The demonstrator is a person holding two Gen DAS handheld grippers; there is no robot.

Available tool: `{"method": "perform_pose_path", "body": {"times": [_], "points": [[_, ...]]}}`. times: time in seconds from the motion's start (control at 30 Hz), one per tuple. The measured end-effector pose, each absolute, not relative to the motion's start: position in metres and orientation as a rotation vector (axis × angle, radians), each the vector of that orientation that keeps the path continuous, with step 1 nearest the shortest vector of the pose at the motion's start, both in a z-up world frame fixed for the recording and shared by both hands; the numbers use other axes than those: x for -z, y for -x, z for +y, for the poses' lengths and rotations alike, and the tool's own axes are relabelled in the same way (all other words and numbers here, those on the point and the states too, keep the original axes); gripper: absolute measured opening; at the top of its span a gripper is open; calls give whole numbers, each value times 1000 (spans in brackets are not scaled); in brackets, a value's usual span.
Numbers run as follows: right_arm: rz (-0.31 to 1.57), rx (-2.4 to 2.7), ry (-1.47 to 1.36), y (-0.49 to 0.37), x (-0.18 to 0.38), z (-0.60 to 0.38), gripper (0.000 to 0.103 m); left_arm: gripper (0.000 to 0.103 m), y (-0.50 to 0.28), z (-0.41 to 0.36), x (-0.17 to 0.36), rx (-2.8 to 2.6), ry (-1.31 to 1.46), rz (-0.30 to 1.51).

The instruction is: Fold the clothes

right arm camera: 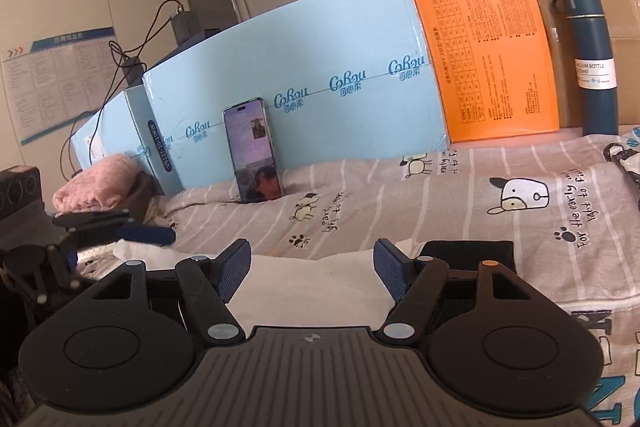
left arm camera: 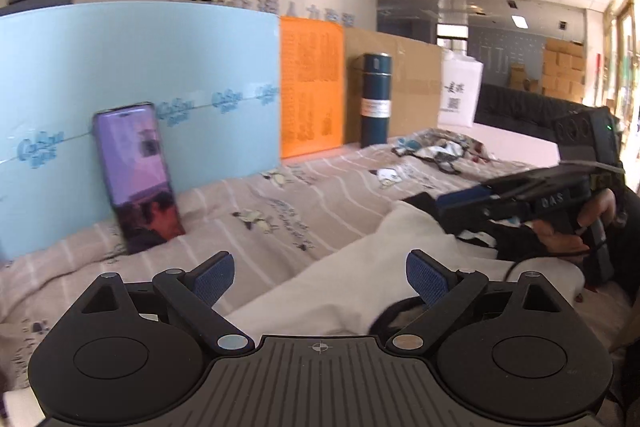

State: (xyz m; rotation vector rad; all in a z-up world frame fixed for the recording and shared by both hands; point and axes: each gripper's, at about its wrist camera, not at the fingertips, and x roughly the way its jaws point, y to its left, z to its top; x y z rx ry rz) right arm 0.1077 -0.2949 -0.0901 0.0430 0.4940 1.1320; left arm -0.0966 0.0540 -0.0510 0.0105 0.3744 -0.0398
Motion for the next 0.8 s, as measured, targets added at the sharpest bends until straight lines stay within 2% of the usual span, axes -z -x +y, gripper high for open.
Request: {"method": "perform_pose_path", "body": {"times": [0.23,0.4,0.63,0.8], "points": [[429,-1188,120,-69,86,-275,78,96,165,157,46,-315,370,225],[416,-1237,137,-41,74,-256,79,96,171,197,70,-215,639,262],[254,-1353,338,31,57,-232,80,96,171,224,98,-181,849,329],[140,-1378,229,52,24,-264,80,96,160,231,109,-200,862,387]]}}
